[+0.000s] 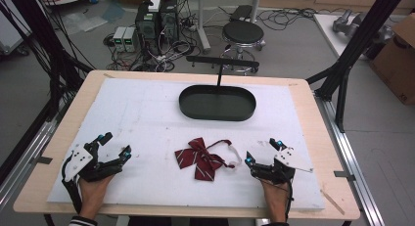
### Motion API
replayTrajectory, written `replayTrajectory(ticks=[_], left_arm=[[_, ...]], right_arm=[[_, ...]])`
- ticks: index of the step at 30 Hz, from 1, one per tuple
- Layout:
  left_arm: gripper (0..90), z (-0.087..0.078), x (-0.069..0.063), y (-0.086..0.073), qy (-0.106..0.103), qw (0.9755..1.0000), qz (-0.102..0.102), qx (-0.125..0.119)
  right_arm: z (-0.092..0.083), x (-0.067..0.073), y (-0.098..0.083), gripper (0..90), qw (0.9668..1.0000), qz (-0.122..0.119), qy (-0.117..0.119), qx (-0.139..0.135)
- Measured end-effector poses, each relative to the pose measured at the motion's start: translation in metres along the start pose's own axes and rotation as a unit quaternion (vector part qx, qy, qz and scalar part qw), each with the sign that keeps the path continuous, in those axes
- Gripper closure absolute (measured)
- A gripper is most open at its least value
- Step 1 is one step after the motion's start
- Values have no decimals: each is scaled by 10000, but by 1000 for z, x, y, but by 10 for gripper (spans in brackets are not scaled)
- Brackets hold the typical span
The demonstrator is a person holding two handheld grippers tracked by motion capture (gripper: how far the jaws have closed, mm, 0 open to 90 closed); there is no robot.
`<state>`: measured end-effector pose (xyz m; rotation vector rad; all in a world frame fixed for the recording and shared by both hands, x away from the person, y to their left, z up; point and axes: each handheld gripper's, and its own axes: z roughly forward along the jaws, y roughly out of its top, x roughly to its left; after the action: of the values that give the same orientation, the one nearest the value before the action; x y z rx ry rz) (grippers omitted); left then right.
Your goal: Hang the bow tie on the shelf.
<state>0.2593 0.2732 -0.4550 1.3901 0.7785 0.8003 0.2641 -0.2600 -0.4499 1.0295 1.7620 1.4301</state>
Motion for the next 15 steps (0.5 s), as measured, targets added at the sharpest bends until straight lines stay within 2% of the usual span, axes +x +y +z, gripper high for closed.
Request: replayTrajectory(ticks=[7,12,15], left_arm=[[170,0,0,0,-2,10000,-11,24],[171,1,1,0,-7,10000,-29,60],[171,0,0,0,1,10000,-17,39]], right_arm=[[-1,0,0,27,10000,16,4,-58],[-2,2,-1,28,9998,-59,-153,-148],[-1,2,0,28,9999,-18,-161,-23]])
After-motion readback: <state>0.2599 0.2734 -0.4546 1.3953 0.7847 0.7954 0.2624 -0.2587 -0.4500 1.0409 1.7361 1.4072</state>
